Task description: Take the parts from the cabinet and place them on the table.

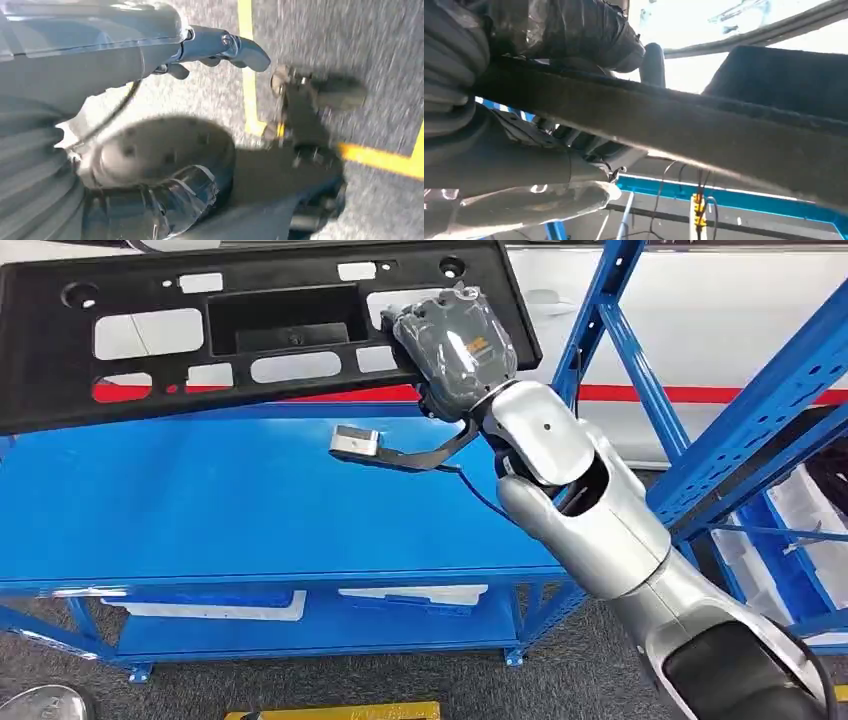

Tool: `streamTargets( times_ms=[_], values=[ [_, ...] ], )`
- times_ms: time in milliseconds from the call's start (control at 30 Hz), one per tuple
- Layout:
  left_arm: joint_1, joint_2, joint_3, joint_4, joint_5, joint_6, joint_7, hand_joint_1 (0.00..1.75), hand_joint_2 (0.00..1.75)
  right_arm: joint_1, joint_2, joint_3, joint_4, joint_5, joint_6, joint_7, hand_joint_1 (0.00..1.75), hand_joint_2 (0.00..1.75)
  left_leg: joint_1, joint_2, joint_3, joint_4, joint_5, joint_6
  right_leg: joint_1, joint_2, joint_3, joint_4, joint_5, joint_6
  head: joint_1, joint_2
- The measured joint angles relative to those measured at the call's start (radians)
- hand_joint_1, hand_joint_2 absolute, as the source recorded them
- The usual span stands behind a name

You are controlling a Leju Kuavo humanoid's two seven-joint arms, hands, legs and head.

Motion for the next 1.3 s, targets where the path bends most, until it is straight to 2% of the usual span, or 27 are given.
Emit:
streamTargets(
  times_ms=[67,100,167,233,267,333,400,433,467,533,600,633,667,733,767,800,900,933,1000,1033,1067,1100,1133,1167,1233,1267,1300],
  values=[
    [0.002,0.002,0.0,0.001,0.0,-0.001,0.0,0.0,1.75,0.005,-0.007,0.0,0.003,-0.002,0.0,0.0,1.75,1.75,-0.01,0.0,-0.006,0.0,0.003,0.005,0.001,0.0,-0.06,0.136,-0.051,-0.006,0.0,0.0],
    [0.003,0.001,0.0,0.001,0.0,-0.001,0.001,0.0,1.75,0.008,-0.01,0.0,0.006,-0.002,0.0,0.0,1.75,1.75,-0.014,0.0,-0.008,0.0,0.005,0.007,0.005,0.0,-0.062,0.141,-0.039,-0.012,0.0,0.0],
    [0.004,0.001,0.0,0.001,0.001,-0.001,0.002,0.0,1.75,0.008,-0.013,0.0,0.008,-0.002,0.0,0.0,1.75,1.75,-0.021,-0.001,-0.012,0.0,0.008,0.012,0.019,0.001,-0.007,0.038,0.028,-0.032,0.0,0.0],
    [0.004,-0.002,0.0,0.001,0.001,-0.002,0.004,0.0,1.75,-0.001,-0.015,0.0,0.007,-0.003,-0.001,0.0,1.75,1.75,-0.021,-0.001,-0.013,-0.001,0.012,0.014,0.046,0.001,0.087,-0.134,0.101,-0.064,0.0,0.0],
    [0.003,-0.006,0.0,0.001,0.001,-0.002,0.006,0.0,1.75,-0.005,-0.015,0.0,0.007,-0.004,-0.002,0.0,1.75,1.75,-0.022,-0.001,-0.016,-0.003,0.018,0.01,0.049,-0.001,0.101,-0.164,0.088,-0.076,-0.002,0.0],
    [0.001,-0.011,0.0,0.0,0.001,-0.005,0.008,0.0,1.75,-0.01,-0.015,0.0,0.007,-0.004,-0.002,0.0,1.75,1.75,-0.016,0.0,-0.023,-0.005,0.028,-0.001,0.056,-0.001,0.092,-0.17,0.102,-0.077,0.0,0.0],
    [0.002,-0.011,0.0,0.001,0.001,-0.005,0.009,0.0,1.75,-0.009,-0.016,0.0,0.007,-0.004,-0.002,0.0,1.75,1.75,-0.02,-0.001,-0.018,-0.023,0.043,-0.011,0.054,-0.003,0.096,-0.192,0.123,-0.088,0.0,0.0],
    [0.003,-0.01,0.001,0.001,0.001,-0.005,0.009,0.0,1.75,-0.009,-0.016,0.0,0.007,-0.004,-0.002,0.0,1.75,1.75,-0.02,0.001,-0.024,-0.012,0.024,-0.011,0.038,-0.013,0.104,-0.221,0.146,-0.081,-0.001,0.0],
    [0.003,-0.01,0.001,0.0,0.001,-0.005,0.009,0.0,1.75,-0.009,-0.015,0.0,0.007,-0.004,-0.003,0.0,1.75,1.75,-0.021,0.0,-0.039,0.017,-0.016,-0.016,0.037,-0.011,0.1,-0.232,0.158,-0.084,-0.001,0.0],
    [0.002,-0.01,0.001,0.0,0.001,-0.005,0.009,0.0,1.75,-0.011,-0.015,0.0,0.007,-0.004,-0.003,0.0,1.75,1.75,-0.016,0.0,-0.087,0.165,-0.115,-0.027,0.036,-0.013,0.077,-0.23,0.173,-0.079,-0.002,0.0],
    [0.002,-0.008,0.001,0.0,0.001,-0.005,0.009,0.0,1.75,-0.006,-0.015,0.001,0.009,-0.004,-0.003,0.0,1.75,1.75,-0.01,0.0,-0.112,0.269,-0.163,-0.039,0.035,-0.014,0.053,-0.223,0.185,-0.075,-0.002,0.0],
    [0.002,-0.007,0.001,0.0,0.001,-0.005,0.008,0.0,1.75,-0.003,-0.015,0.001,0.01,-0.004,-0.003,0.0,1.75,1.75,-0.007,0.0,-0.097,0.263,-0.157,-0.043,0.033,-0.014,0.037,-0.215,0.191,-0.07,-0.001,0.0],
    [0.002,-0.006,0.001,0.0,0.001,-0.005,0.009,0.0,1.75,-0.001,-0.015,0.001,0.01,-0.004,-0.003,0.0,1.75,1.75,-0.003,0.001,-0.051,0.204,-0.133,-0.05,0.029,-0.013,0.019,-0.204,0.196,-0.064,-0.001,0.0],
    [0.002,-0.004,0.001,0.0,0.001,-0.005,0.009,0.0,1.75,-0.003,-0.015,0.001,0.01,-0.004,-0.003,0.0,1.75,1.75,0.006,0.002,0.08,0.014,-0.081,-0.061,0.02,-0.012,-0.013,-0.176,0.204,-0.053,-0.001,0.0],
    [-0.001,-0.007,0.001,0.0,0.001,-0.005,0.009,0.0,1.75,-0.004,-0.015,0.001,0.01,-0.004,-0.004,0.0,1.75,1.75,-0.001,-0.005,0.082,0.002,-0.103,-0.054,0.021,-0.01,-0.023,-0.17,0.208,-0.047,-0.002,0.0],
    [-0.001,-0.007,0.001,0.0,0.0,-0.005,0.008,0.0,1.75,-0.004,-0.016,0.001,0.011,-0.004,-0.004,0.0,1.75,1.75,-0.003,-0.01,0.075,-0.007,-0.075,-0.04,0.025,-0.01,-0.032,-0.154,0.21,-0.043,0.0,0.0],
    [0.0,-0.006,0.001,0.0,0.0,-0.005,0.008,0.0,1.75,-0.002,-0.017,0.001,0.012,-0.004,-0.003,-0.001,1.75,1.75,-0.012,-0.006,0.062,0.009,-0.062,-0.009,0.022,-0.006,-0.037,-0.159,0.232,-0.028,0.0,0.0],
    [-0.001,-0.007,0.001,0.0,0.0,-0.005,0.008,0.0,1.75,-0.002,-0.018,0.001,0.014,-0.004,-0.003,0.0,1.75,1.75,-0.007,-0.001,0.053,0.003,-0.049,0.005,0.017,-0.004,-0.045,-0.154,0.229,-0.023,0.0,0.0],
    [-0.003,-0.005,0.002,0.0,0.0,-0.004,0.008,0.0,1.75,-0.003,-0.021,0.001,0.015,-0.003,-0.003,0.0,1.75,1.75,-0.009,0.004,0.03,0.003,-0.027,0.025,0.014,-0.003,-0.074,-0.078,0.121,-0.013,0.002,0.0],
    [-0.004,-0.003,0.002,0.0,0.0,-0.004,0.008,0.0,1.75,-0.001,-0.021,0.001,0.016,-0.003,-0.003,0.0,1.75,1.75,-0.01,0.005,0.014,0.003,-0.013,0.026,0.011,-0.004,-0.096,0.006,0.056,-0.008,0.002,0.0],
    [-0.003,-0.003,0.002,0.0,0.0,-0.004,0.007,0.0,1.75,0.002,-0.022,0.001,0.016,-0.003,-0.003,0.0,1.75,1.75,-0.01,0.005,0.0,0.003,-0.002,0.026,0.011,-0.004,-0.114,0.081,0.013,-0.006,0.001,0.0],
    [-0.003,-0.003,0.002,0.0,0.0,-0.004,0.007,0.0,1.75,0.005,-0.023,0.001,0.018,-0.003,-0.003,0.0,1.75,1.75,-0.011,0.006,-0.017,0.003,0.009,0.025,0.011,-0.004,-0.122,0.144,-0.009,-0.006,0.002,0.0],
    [-0.002,-0.003,0.002,0.0,0.0,-0.004,0.007,0.0,1.75,0.009,-0.024,0.001,0.019,-0.003,-0.003,0.0,1.75,1.75,-0.012,0.006,-0.031,0.003,0.019,0.023,0.011,-0.004,-0.111,0.166,-0.006,-0.008,0.002,0.0],
    [-0.002,-0.003,0.002,0.0,0.0,-0.004,0.007,0.0,1.75,0.012,-0.024,0.001,0.019,-0.003,-0.003,0.0,1.75,1.75,-0.013,0.006,-0.042,0.004,0.029,0.022,0.012,-0.003,-0.078,0.143,0.014,-0.014,0.001,0.0],
    [-0.002,-0.004,0.002,0.0,0.0,-0.004,0.007,0.0,1.75,0.011,-0.025,0.001,0.019,-0.003,-0.003,-0.001,1.75,1.75,-0.013,0.006,-0.062,0.003,0.046,0.019,0.024,-0.002,0.044,-0.009,0.068,-0.033,0.002,0.0],
    [-0.003,-0.007,0.002,0.0,0.0,-0.004,0.007,0.0,1.75,0.007,-0.025,0.001,0.018,-0.003,-0.003,0.0,1.75,1.75,-0.011,0.006,-0.066,0.003,0.055,0.017,0.035,-0.002,0.124,-0.114,0.073,-0.049,0.001,0.0],
    [-0.003,-0.011,0.002,0.0,0.0,-0.004,0.007,0.0,1.75,0.001,-0.024,0.001,0.018,-0.003,-0.004,-0.001,1.75,1.75,-0.012,0.006,-0.071,0.002,0.062,0.011,0.04,-0.006,0.16,-0.185,0.039,-0.062,0.001,0.0]
  ],
)
